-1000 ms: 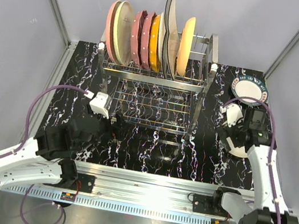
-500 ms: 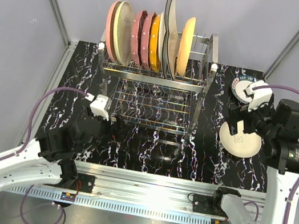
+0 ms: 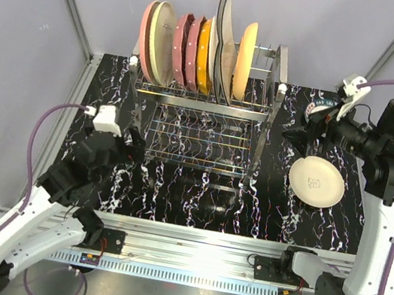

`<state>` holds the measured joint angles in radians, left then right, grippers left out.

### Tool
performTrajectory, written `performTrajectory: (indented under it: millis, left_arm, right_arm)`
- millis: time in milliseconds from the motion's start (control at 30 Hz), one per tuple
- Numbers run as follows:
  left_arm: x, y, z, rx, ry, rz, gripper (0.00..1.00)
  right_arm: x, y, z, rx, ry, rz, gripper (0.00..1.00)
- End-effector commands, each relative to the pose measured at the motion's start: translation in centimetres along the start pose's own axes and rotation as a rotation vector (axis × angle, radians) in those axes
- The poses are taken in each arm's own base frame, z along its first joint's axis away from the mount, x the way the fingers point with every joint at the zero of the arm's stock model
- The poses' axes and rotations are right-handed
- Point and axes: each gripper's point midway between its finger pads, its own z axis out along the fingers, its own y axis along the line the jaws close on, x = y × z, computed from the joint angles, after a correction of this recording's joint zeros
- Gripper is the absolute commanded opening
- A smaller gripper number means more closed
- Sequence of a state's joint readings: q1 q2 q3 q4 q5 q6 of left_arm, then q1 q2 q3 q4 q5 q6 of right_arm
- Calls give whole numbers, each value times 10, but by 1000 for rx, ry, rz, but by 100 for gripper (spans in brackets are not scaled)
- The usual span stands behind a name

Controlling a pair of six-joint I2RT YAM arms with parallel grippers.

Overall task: Unload the plates from the dish rack
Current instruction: Grab a plate with the right arm

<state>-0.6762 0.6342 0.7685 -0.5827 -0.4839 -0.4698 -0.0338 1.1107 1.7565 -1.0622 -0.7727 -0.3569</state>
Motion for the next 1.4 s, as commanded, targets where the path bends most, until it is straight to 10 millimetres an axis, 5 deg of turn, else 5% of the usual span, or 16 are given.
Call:
performTrajectory:
  millis: [0,200,433,967,1200,1367]
  left_arm:
    - [-24,7,-2,27,-30,-11,99]
    - [-18,44,22,-42,40,-109,99]
    - [-8,77,32,-153,52,-107,99]
    - [-15,79,20,-144,3,-40,99]
    - [-14,77,20,-133,3,-36,99]
    - [-15,76,19,-128,0,-37,99]
  right_arm:
    - [-35,21,-2,-125,-88,36,100]
    - [-54,19,12,-169,-109,45,100]
    - [-54,32,54,-223,-44,22,100]
    - [-103,29,117,-232,-155,103,92]
    - [-109,25,139,-245,-170,196,78]
    - [-106,28,152,-268,-154,217,60]
